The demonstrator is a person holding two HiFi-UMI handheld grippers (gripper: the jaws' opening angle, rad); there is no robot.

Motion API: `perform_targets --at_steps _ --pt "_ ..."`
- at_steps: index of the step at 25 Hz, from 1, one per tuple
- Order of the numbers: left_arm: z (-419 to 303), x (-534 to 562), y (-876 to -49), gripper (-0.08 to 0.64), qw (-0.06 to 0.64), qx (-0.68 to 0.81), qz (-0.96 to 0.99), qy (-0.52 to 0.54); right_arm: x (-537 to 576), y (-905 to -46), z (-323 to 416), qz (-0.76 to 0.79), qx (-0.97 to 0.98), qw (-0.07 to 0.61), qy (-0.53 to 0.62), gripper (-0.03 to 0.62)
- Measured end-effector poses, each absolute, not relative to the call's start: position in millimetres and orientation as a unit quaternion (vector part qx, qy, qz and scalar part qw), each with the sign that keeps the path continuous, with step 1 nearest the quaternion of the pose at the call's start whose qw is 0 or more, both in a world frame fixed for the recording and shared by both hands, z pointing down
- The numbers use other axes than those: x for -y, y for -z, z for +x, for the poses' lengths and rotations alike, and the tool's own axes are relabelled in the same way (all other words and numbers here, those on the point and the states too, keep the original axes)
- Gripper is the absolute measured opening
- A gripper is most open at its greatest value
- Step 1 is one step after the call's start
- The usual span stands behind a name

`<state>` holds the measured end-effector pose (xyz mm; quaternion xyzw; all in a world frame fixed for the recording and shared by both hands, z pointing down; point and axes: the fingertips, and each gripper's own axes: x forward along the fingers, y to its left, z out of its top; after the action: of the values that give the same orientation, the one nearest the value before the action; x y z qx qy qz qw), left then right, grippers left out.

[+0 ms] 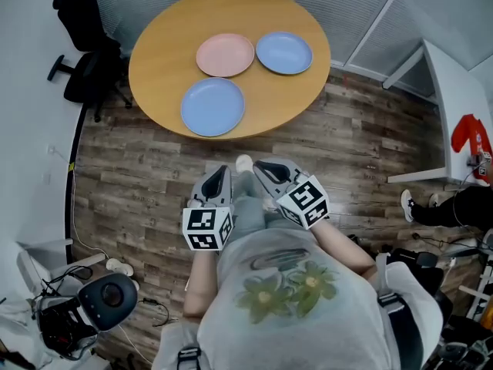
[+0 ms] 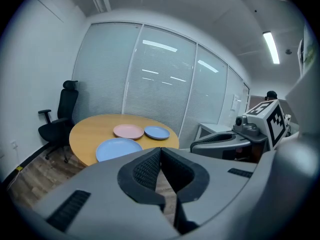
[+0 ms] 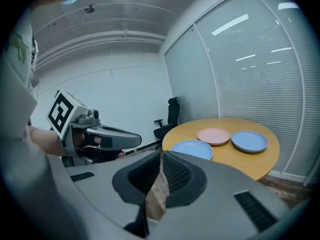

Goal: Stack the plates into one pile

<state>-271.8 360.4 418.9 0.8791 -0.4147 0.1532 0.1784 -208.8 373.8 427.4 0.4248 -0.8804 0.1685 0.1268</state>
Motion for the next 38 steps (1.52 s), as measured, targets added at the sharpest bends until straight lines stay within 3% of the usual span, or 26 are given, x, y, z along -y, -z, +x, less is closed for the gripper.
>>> perform_targets --at_steps 33,36,38 --pt "-264.7 -126.3 -460.1 0.020 0.205 0.443 0.845 -0.217 -148.7 -477.8 -169.5 0.398 0.865 0.174 -0.250 0.051" --pt "-264.4 -104.2 -465.6 0.124 0.216 0.431 0.848 -0.221 -129.7 -485.1 -170.2 0.397 0.862 0.184 -0.256 0.058" --pt "-264.4 -90.4 -472.0 0.141 0.214 0.428 0.848 -0.230 -117.5 -493.2 -167.8 0.401 0.858 0.191 -0.260 0.071"
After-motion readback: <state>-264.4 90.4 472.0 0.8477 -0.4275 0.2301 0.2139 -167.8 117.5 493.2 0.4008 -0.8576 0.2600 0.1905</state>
